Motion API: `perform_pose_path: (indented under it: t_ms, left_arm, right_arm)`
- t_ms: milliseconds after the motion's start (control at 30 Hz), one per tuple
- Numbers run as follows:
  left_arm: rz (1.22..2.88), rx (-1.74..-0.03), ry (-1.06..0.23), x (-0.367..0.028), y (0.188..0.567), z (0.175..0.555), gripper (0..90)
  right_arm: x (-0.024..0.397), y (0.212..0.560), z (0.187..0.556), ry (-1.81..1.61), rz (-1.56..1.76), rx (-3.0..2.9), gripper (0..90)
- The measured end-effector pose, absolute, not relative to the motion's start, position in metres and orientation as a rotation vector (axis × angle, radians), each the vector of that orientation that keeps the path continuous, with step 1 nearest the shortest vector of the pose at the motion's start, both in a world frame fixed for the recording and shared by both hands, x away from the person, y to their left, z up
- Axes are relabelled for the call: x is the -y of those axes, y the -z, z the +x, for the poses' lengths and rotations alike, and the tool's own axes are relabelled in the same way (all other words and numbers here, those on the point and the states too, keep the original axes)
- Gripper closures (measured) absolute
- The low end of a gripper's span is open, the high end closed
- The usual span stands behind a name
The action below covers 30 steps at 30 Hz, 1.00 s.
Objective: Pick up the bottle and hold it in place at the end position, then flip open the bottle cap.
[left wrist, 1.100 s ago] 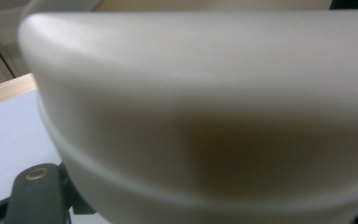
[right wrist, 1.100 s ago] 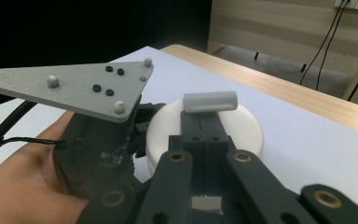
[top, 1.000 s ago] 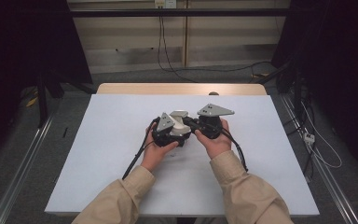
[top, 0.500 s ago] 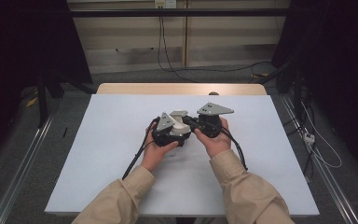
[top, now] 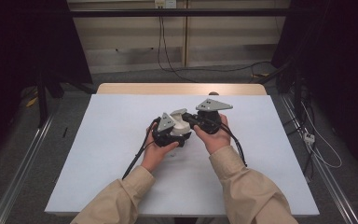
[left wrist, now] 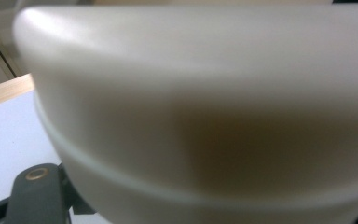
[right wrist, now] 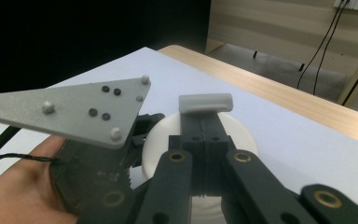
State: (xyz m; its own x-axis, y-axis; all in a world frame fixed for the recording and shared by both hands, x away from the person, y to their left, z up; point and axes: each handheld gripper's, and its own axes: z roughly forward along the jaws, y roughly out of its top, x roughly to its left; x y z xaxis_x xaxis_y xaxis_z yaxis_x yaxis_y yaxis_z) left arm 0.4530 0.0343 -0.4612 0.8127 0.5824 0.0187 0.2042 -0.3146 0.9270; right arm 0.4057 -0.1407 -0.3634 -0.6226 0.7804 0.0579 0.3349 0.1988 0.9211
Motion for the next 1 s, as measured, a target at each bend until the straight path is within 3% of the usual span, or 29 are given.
perform_pose_path:
  t_ms: [1000]
  left_arm:
    - [1.906,-0.58,-0.444,-0.0327,0.4613,0.4525,18.5]
  right_arm:
    - [0.1308,0.3568,0.4144,-1.403,1.01,-2.047,90.0]
